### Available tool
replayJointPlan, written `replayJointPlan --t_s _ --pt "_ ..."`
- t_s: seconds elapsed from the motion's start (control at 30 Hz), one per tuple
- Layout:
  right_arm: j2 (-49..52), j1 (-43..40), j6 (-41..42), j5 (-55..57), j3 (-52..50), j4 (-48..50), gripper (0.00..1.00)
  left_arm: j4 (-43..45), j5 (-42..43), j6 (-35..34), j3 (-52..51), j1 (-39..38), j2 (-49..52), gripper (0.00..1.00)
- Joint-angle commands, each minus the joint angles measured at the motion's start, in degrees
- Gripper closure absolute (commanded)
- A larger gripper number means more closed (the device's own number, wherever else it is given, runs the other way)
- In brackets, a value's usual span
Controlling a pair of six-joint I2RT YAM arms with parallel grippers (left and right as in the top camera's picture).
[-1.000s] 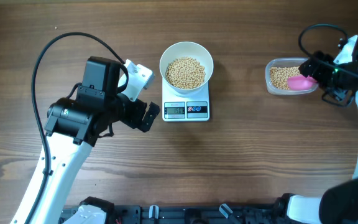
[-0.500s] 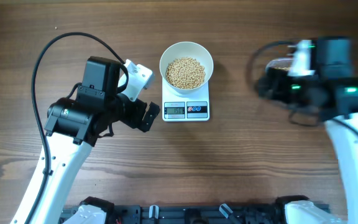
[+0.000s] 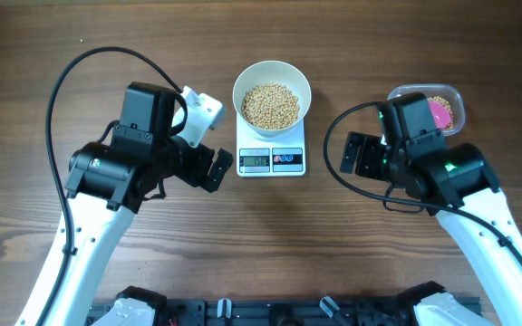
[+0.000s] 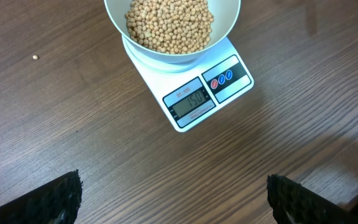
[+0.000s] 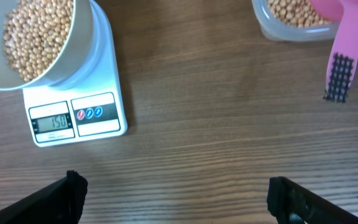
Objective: Scoop item into bowl and weigh 150g on scale
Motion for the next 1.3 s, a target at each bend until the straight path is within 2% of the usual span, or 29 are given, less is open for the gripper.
replayJointPlan --t_s 0.0,0.07,0.13,0.2,0.27,0.37,0.5,0.67,0.87,1.03,1.27 --pt "-0.68 -0.09 0.39 -2.67 -0.11 0.37 0.0 0.11 0.33 0.74 0.63 0.31 -0.11 0.0" --pt "-1.68 -0.07 -3.17 -2.4 -0.5 0.15 0.0 0.11 0.33 0.74 0.63 0.31 -0.11 0.0" --pt "-6.51 -0.11 -12.94 0.96 -3.48 5.55 0.0 0.11 0.33 0.74 0.63 0.31 -0.11 0.0" --pt "-16.48 -2.01 -20.87 3.82 -12.81 17.25 0.0 0.11 0.33 0.72 0.63 0.31 -0.11 0.0" --pt "-28.06 -7.39 -27.71 -0.55 -27.19 33.4 0.0 0.11 0.33 0.72 0.63 0.31 -0.11 0.0" --pt "-42.95 -14.95 -39.08 -8.04 -42.32 47.41 0.0 0.11 0.33 0.72 0.63 0.31 -0.11 0.0" --pt "-60.98 -21.79 -38.82 -7.8 -51.52 47.74 0.0 0.11 0.33 0.74 0.63 0.31 -0.11 0.0" --pt "-69.48 -23.89 -38.82 -7.78 -59.1 50.86 0.0 0.11 0.33 0.72 0.63 0.31 -0.11 0.0" --pt "-69.79 -23.87 -38.8 -7.34 -63.89 57.05 0.0 0.11 0.33 0.72 0.63 0.31 -0.11 0.0" --pt "-69.79 -23.8 -32.61 -7.41 -64.02 57.37 0.0 0.11 0.33 0.74 0.63 0.31 -0.11 0.0" --pt "-69.75 -23.82 -32.61 -7.39 -64.02 57.31 0.0 0.11 0.33 0.74 0.63 0.31 -0.11 0.0"
